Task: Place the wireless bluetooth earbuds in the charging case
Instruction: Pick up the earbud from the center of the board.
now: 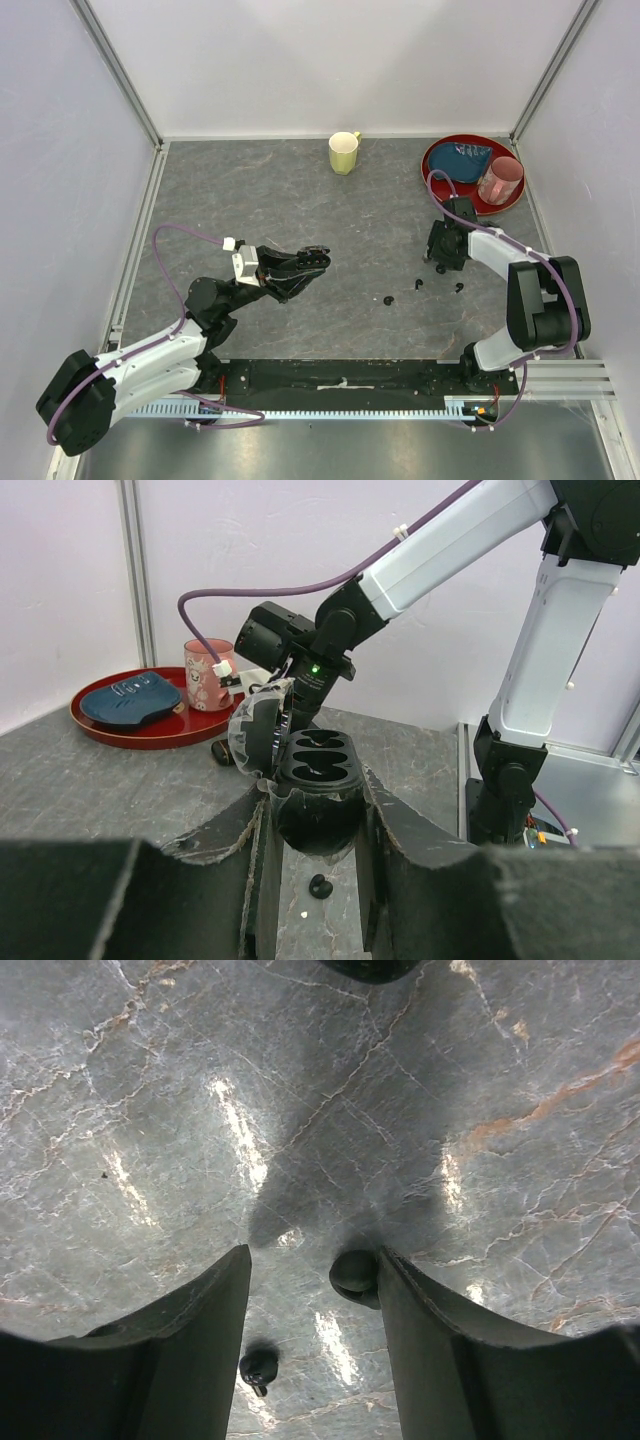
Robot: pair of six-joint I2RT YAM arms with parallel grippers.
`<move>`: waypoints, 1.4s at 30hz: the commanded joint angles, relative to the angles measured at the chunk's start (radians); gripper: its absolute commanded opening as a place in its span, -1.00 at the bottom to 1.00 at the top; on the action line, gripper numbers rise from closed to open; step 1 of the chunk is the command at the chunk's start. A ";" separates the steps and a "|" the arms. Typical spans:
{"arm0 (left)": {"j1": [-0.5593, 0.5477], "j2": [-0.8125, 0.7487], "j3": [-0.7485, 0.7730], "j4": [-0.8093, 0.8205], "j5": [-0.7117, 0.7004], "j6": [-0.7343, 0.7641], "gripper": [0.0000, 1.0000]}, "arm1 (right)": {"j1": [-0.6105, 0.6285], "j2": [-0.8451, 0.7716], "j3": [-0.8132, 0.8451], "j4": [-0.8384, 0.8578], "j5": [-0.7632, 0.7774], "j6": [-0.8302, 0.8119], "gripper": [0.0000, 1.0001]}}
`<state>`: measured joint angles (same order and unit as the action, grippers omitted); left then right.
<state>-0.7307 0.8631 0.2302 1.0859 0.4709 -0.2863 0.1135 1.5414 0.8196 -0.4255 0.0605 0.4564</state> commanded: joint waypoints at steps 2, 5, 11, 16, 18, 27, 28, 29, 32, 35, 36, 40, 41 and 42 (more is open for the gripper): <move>-0.004 -0.003 0.006 0.019 -0.021 0.024 -0.95 | 0.002 -0.017 -0.048 0.007 -0.059 0.065 0.20; -0.003 -0.004 0.003 0.019 -0.020 0.024 -0.95 | 0.002 -0.027 -0.057 -0.005 -0.042 0.067 0.20; -0.004 0.001 0.001 0.020 -0.023 0.021 -0.96 | 0.000 -0.050 -0.059 -0.033 -0.019 0.057 0.21; -0.004 0.004 0.001 0.023 -0.026 0.021 -0.95 | 0.000 -0.070 -0.043 -0.068 0.077 0.038 0.25; -0.003 0.005 0.003 0.023 -0.023 0.019 -0.96 | 0.002 -0.069 -0.039 -0.073 0.078 0.033 0.25; -0.004 0.005 -0.002 0.026 -0.025 0.016 -0.95 | 0.003 -0.084 -0.043 -0.061 0.039 0.036 0.17; -0.003 0.007 -0.003 0.026 -0.025 0.018 -0.95 | 0.005 -0.093 -0.040 -0.070 0.050 0.033 0.15; -0.004 0.005 -0.003 0.026 -0.025 0.018 -0.96 | 0.009 -0.102 -0.030 -0.074 0.062 0.030 0.15; -0.004 0.008 -0.003 0.028 -0.028 0.018 -0.95 | 0.025 -0.153 -0.010 -0.096 0.094 0.021 0.12; -0.003 0.011 -0.003 0.032 -0.025 0.018 -0.95 | 0.057 -0.176 0.012 -0.105 0.104 -0.004 0.08; -0.004 0.014 -0.003 0.034 -0.026 0.018 -0.96 | 0.077 -0.176 0.016 -0.107 0.102 -0.007 0.04; -0.004 0.016 -0.003 0.042 -0.028 0.013 -0.96 | 0.109 -0.142 0.038 -0.119 0.093 -0.018 -0.01; -0.004 0.017 -0.003 0.042 -0.025 0.012 -0.95 | 0.112 -0.126 0.036 -0.119 0.094 -0.019 -0.01; -0.004 0.017 -0.003 0.042 -0.025 0.010 -0.95 | 0.115 -0.116 0.036 -0.119 0.096 -0.019 -0.01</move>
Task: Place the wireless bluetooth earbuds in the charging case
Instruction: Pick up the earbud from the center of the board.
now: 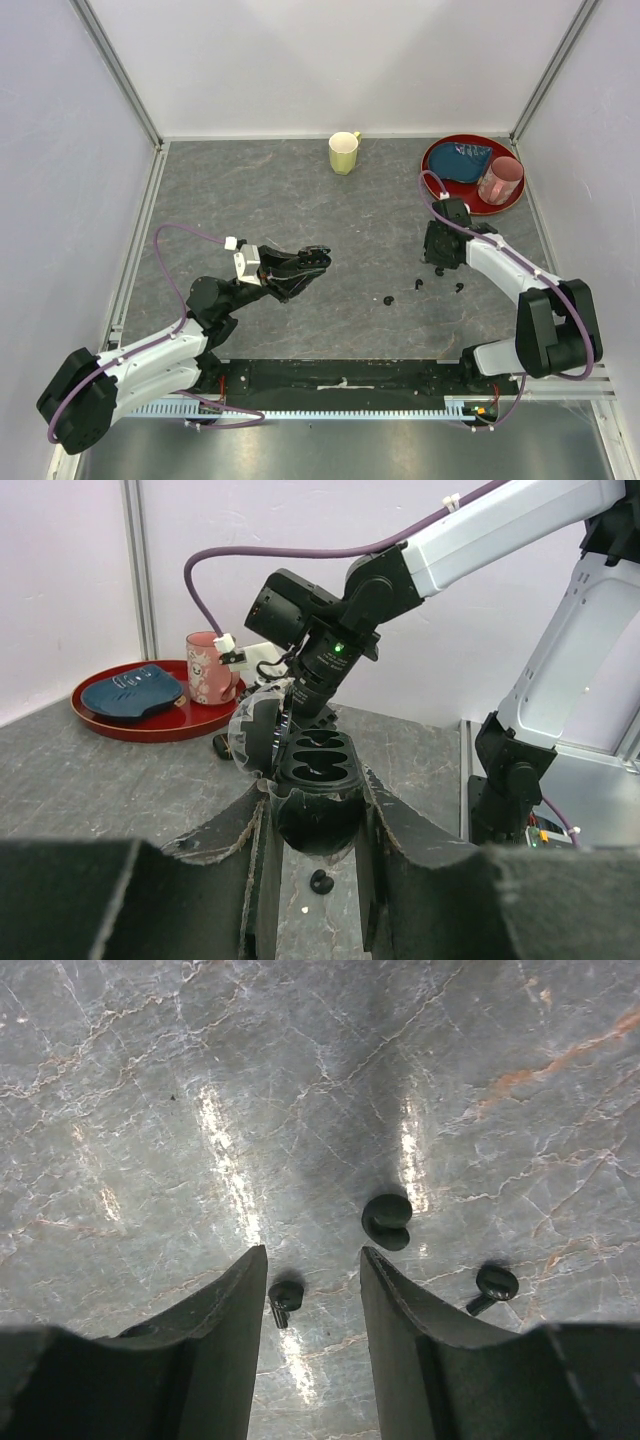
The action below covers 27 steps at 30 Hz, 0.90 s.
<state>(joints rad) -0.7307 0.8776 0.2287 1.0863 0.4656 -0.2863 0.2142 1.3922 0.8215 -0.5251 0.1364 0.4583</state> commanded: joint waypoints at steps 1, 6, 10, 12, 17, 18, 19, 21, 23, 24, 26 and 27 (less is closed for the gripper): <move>-0.004 0.001 -0.003 0.041 -0.019 0.012 -0.96 | 0.016 0.040 0.031 -0.018 0.023 -0.026 -0.01; -0.003 0.000 -0.005 0.041 -0.022 0.013 -0.95 | 0.014 0.076 0.024 -0.003 0.037 -0.036 -0.02; -0.003 0.003 -0.003 0.041 -0.022 0.013 -0.96 | 0.016 0.085 0.024 0.033 0.029 -0.043 -0.02; -0.004 0.003 -0.003 0.041 -0.022 0.013 -0.95 | 0.016 0.094 0.028 0.033 0.032 -0.047 -0.02; -0.004 0.003 -0.005 0.041 -0.024 0.015 -0.95 | 0.013 0.114 0.030 0.030 0.055 -0.044 -0.03; -0.004 0.004 -0.005 0.040 -0.025 0.015 -0.96 | 0.016 0.116 0.031 0.025 0.068 -0.041 -0.03; -0.003 0.003 -0.005 0.040 -0.024 0.015 -0.95 | 0.016 0.116 0.030 0.024 0.069 -0.043 -0.03; -0.004 0.003 -0.005 0.040 -0.024 0.015 -0.95 | 0.016 0.116 0.031 0.016 0.088 -0.040 -0.03; -0.004 0.006 -0.005 0.040 -0.024 0.015 -0.95 | 0.016 0.114 0.034 0.014 0.091 -0.040 -0.03; -0.004 0.004 -0.005 0.040 -0.024 0.015 -0.96 | 0.016 0.113 0.034 0.011 0.095 -0.040 -0.03; -0.004 0.006 -0.005 0.040 -0.024 0.015 -0.95 | 0.016 0.111 0.036 0.007 0.109 -0.040 -0.03; -0.004 0.004 -0.005 0.040 -0.024 0.016 -0.95 | 0.016 0.111 0.038 0.001 0.115 -0.040 -0.04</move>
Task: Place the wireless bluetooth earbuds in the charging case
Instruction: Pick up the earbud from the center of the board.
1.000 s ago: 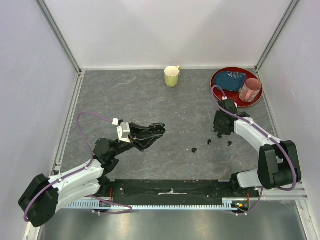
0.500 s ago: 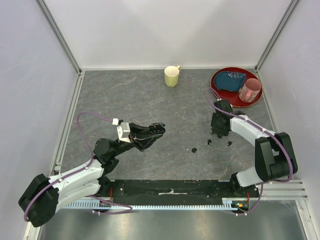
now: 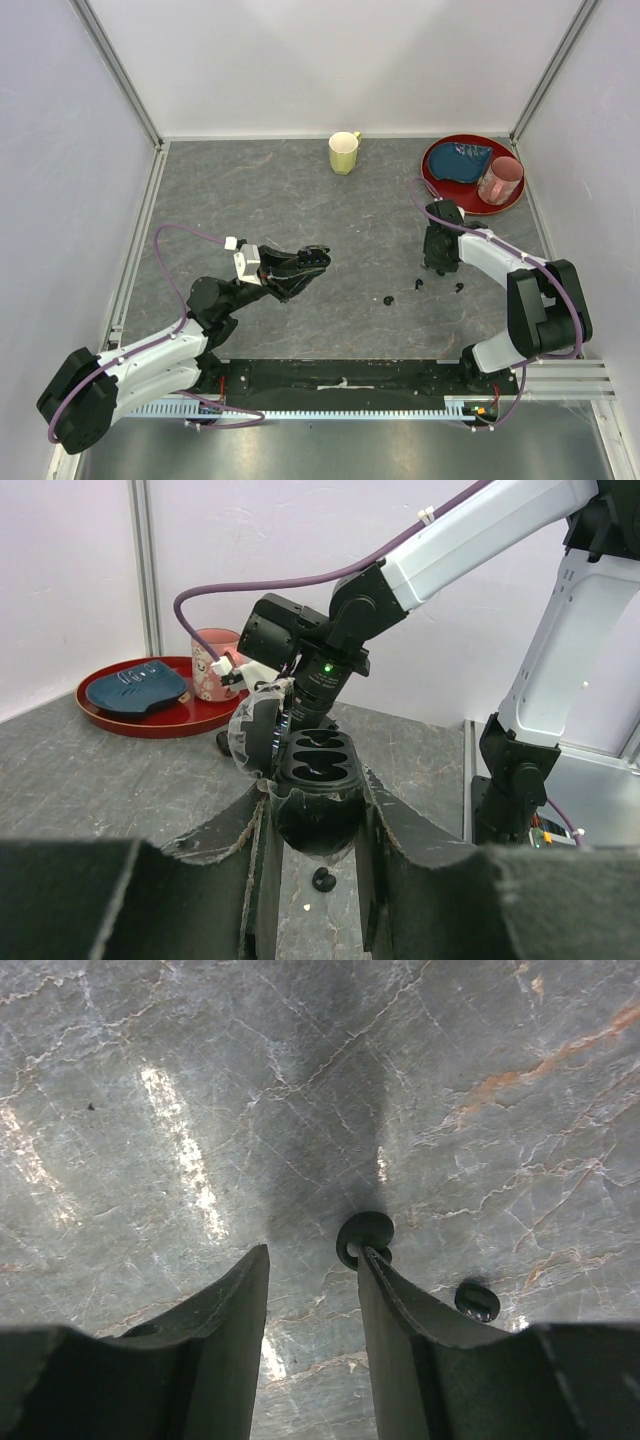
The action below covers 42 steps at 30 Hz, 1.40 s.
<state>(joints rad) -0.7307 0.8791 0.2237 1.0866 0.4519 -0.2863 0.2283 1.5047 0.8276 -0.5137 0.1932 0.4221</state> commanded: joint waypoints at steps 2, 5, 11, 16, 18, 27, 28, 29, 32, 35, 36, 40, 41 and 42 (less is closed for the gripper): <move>-0.004 0.003 0.000 0.039 -0.010 0.013 -0.95 | 0.000 -0.003 0.033 -0.016 0.074 0.001 -0.06; -0.004 0.004 -0.001 0.039 -0.010 0.013 -0.96 | 0.002 -0.001 0.034 -0.020 0.081 0.001 -0.10; -0.003 0.006 0.000 0.039 -0.010 0.013 -0.95 | 0.000 -0.004 0.038 -0.034 0.107 0.009 -0.18; -0.004 0.009 0.000 0.039 -0.005 0.010 -0.96 | 0.002 -0.008 0.042 -0.045 0.130 0.010 -0.23; -0.004 0.009 -0.001 0.039 -0.009 0.010 -0.95 | 0.003 -0.008 0.042 -0.043 0.130 0.010 -0.28; -0.003 -0.005 -0.017 0.038 -0.018 0.010 -0.95 | 0.013 -0.073 0.033 -0.022 0.032 -0.019 -0.09; -0.004 -0.006 -0.017 0.038 -0.019 0.010 -0.95 | 0.013 -0.074 0.033 -0.022 0.023 -0.020 -0.09; -0.003 -0.005 -0.017 0.038 -0.019 0.010 -0.96 | 0.014 -0.069 0.031 -0.020 -0.001 -0.023 -0.09; -0.004 -0.005 -0.015 0.038 -0.016 0.010 -0.95 | 0.017 -0.044 0.031 -0.008 -0.034 -0.028 -0.09; -0.004 -0.009 -0.015 0.035 -0.015 0.009 -0.95 | 0.017 -0.003 0.050 -0.028 0.004 -0.019 -0.09; -0.004 -0.014 -0.015 0.032 -0.013 0.009 -0.95 | 0.017 -0.003 0.050 -0.031 0.017 -0.019 -0.05; -0.003 -0.026 -0.021 0.019 -0.025 0.013 -0.95 | 0.016 -0.018 0.050 -0.025 0.063 -0.009 0.12; -0.004 -0.028 -0.021 0.019 -0.025 0.013 -0.95 | 0.016 -0.023 0.050 -0.020 0.071 -0.008 0.15; -0.004 -0.026 -0.021 0.018 -0.025 0.013 -0.96 | 0.016 -0.024 0.050 -0.022 0.084 -0.008 0.21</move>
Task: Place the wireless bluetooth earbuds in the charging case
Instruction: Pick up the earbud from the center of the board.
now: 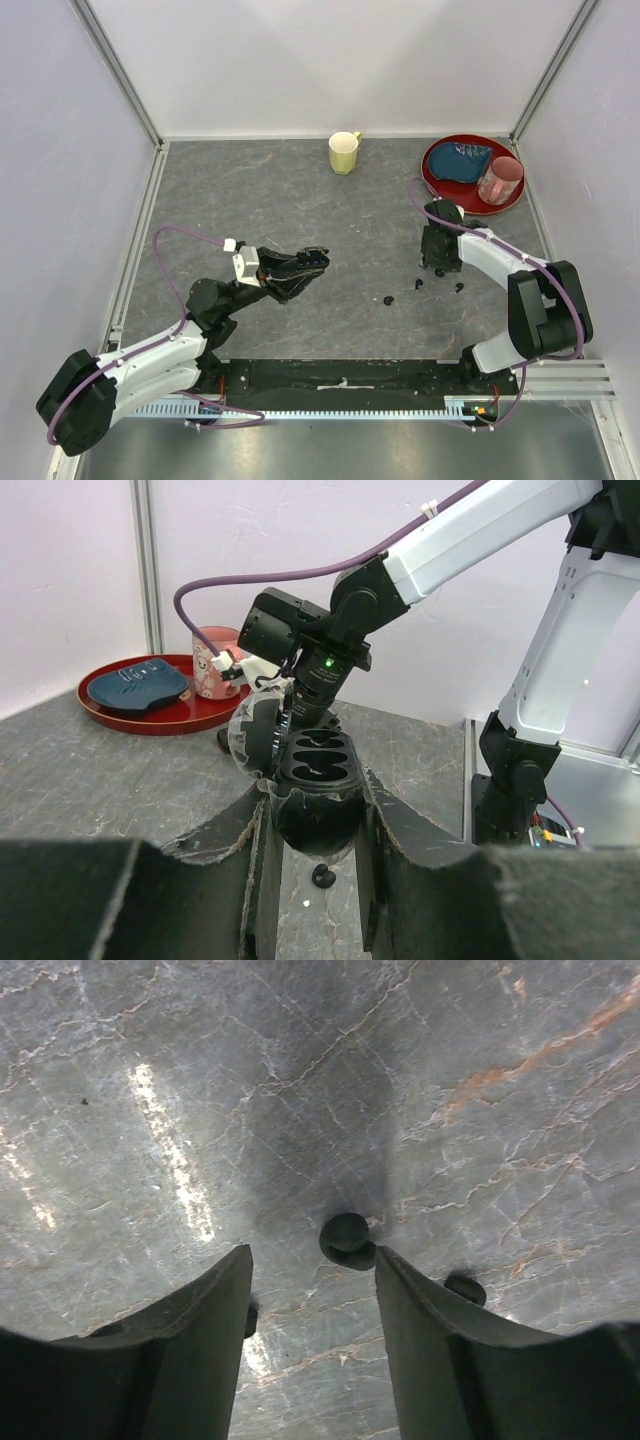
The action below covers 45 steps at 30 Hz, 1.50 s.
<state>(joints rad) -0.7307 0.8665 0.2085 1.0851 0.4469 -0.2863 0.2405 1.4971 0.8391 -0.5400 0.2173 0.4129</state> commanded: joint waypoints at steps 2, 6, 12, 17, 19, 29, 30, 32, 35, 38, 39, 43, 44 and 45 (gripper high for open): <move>-0.003 -0.015 -0.004 0.019 -0.020 0.016 -0.95 | 0.003 -0.020 0.031 0.008 0.070 0.007 0.25; -0.004 -0.009 -0.001 0.019 -0.020 0.016 -0.95 | 0.002 -0.005 0.020 0.005 0.099 0.036 0.30; -0.004 -0.011 -0.001 0.018 -0.016 0.018 -0.96 | -0.024 0.017 -0.011 0.020 0.051 0.093 0.25; -0.004 -0.018 -0.006 0.012 -0.020 0.016 -0.95 | -0.059 0.015 -0.035 0.058 -0.024 0.115 0.22; -0.003 -0.020 -0.008 0.012 -0.024 0.018 -0.95 | -0.072 0.026 -0.038 0.069 -0.036 0.115 0.22; -0.004 -0.017 -0.004 0.010 -0.027 0.016 -0.95 | -0.081 0.048 -0.052 0.112 -0.168 0.161 0.17; -0.004 -0.015 -0.004 0.010 -0.027 0.016 -0.95 | -0.081 0.045 -0.058 0.117 -0.183 0.167 0.17; -0.003 -0.014 -0.003 0.010 -0.025 0.016 -0.96 | -0.083 0.040 -0.061 0.120 -0.190 0.187 0.15; -0.004 -0.014 -0.003 0.010 -0.025 0.016 -0.95 | -0.081 0.029 -0.071 0.120 -0.194 0.202 0.16; -0.004 -0.011 -0.003 0.010 -0.025 0.013 -0.95 | -0.081 0.020 -0.072 0.120 -0.200 0.199 0.13; -0.004 -0.011 -0.001 0.010 -0.024 0.013 -0.95 | -0.079 0.008 -0.069 0.117 -0.188 0.187 0.13; -0.004 -0.011 -0.001 0.010 -0.025 0.013 -0.95 | -0.079 -0.040 -0.038 0.089 -0.119 0.110 0.14; -0.004 -0.011 -0.001 0.010 -0.024 0.012 -0.95 | -0.081 -0.053 -0.034 0.084 -0.110 0.092 0.15; -0.003 -0.009 -0.001 0.010 -0.024 0.012 -0.95 | -0.079 -0.082 -0.023 0.078 -0.104 0.069 0.16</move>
<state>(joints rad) -0.7307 0.8600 0.2062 1.0710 0.4458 -0.2863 0.1596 1.4975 0.7918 -0.4370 0.0715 0.5552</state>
